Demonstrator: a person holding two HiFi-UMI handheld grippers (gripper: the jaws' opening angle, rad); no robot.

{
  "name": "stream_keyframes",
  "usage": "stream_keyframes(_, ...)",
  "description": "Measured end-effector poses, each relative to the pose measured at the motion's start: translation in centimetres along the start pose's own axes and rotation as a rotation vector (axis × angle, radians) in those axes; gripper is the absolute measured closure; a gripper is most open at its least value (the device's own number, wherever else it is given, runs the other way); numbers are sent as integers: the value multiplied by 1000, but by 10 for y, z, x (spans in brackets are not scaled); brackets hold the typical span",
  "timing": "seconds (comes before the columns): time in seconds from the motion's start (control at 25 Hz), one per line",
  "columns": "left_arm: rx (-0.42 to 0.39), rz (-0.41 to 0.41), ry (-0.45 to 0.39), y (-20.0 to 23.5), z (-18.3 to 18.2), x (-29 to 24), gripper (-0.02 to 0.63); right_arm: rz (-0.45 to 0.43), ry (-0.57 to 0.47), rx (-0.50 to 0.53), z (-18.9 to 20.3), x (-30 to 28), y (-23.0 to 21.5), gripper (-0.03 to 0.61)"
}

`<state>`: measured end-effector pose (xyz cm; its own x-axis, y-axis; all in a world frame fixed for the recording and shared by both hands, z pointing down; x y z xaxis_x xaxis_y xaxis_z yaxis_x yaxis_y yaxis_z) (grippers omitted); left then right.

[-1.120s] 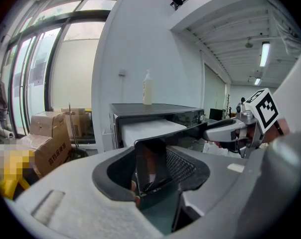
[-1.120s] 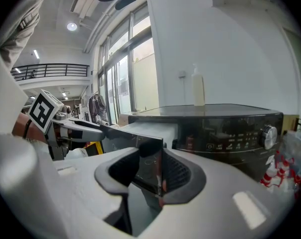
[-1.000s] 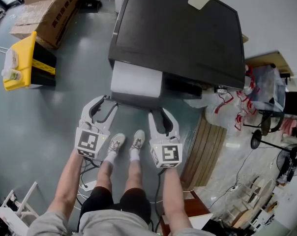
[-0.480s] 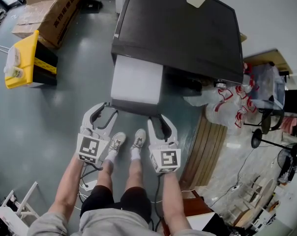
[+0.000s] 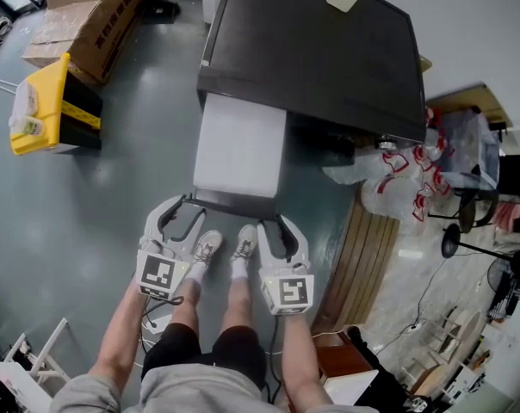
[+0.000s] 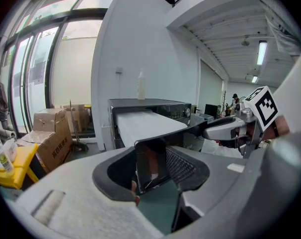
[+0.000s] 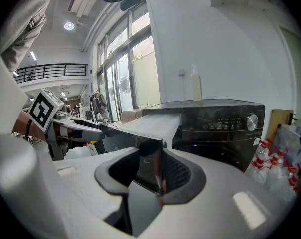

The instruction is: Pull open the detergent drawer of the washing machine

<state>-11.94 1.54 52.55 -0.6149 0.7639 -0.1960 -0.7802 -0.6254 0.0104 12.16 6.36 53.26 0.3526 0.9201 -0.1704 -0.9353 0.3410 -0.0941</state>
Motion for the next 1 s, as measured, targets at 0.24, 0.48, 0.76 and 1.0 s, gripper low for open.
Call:
stream_keyframes(0.24,5,1,16,-9,1,16,420,2,18,-10,-2,14,11,431)
stream_keyframes(0.48,-4,11,39,-12,3,24,422,11,33,-24,4,22,17,431)
stream_keyframes(0.76,-12,7,36,-14,12,25,422,12,40,-23,12,23,18,428)
stream_keyframes(1.0,-23,-15,34,-17,17,25,419,15,40,-23,19,23,19,426)
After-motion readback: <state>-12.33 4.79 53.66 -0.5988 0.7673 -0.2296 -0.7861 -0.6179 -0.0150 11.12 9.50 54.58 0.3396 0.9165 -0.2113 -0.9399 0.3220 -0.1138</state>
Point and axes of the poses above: the fingertips, and each gripper's own axes: x backward along the fingers, y to its left, z out of its underside, the point moved 9 cm from there along x, backward along the fingers, and after that the axes turned 15 degrees about -y, right-handed, at the moved point
